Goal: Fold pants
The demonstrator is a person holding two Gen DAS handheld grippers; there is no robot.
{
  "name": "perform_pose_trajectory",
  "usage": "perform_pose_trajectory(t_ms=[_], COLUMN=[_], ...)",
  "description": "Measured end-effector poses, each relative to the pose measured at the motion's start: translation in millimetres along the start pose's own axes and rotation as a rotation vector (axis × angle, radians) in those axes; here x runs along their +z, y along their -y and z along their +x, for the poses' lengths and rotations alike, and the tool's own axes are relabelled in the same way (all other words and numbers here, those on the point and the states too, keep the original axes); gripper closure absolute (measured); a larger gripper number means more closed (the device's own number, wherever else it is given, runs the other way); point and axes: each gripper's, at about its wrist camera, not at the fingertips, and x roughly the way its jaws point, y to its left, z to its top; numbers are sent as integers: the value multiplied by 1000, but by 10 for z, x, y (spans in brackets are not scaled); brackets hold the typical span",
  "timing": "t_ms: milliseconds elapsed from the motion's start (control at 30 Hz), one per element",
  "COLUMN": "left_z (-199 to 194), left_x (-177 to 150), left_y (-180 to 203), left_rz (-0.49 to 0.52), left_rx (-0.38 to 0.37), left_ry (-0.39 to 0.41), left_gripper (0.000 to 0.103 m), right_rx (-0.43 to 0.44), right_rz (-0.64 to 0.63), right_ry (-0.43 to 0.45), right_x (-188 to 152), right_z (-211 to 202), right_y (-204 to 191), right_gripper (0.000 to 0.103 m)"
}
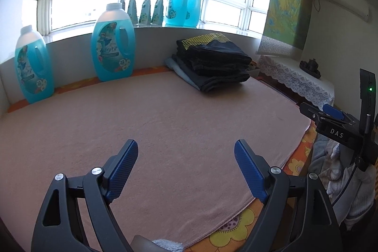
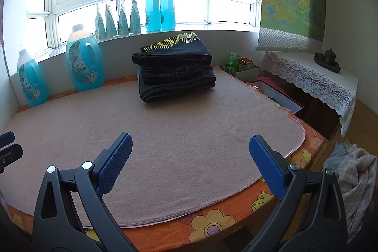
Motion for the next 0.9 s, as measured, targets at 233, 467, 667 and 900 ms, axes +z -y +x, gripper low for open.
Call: perform_pose_trajectory(t_ms=[233,467,667,900], left_z=[0,-21,-22,-38], left_x=[-6,2,-1,-9], left_y=[-90,-124,-118,-125], left_rz=[-29,-48,-47,-45], left_rx=[33,32,31,30], left_ry=[-5,2,2,7], left_gripper=[19,18,18,18], right_rx=[3,7,7,10], right_rz=[13,18,17,15], right_ry=[14,14,14,10], right_x=[24,38,44,57], right_z=[-5,2,3,11], right_y=[35,27,27,17], right_gripper=[2,1,1,1])
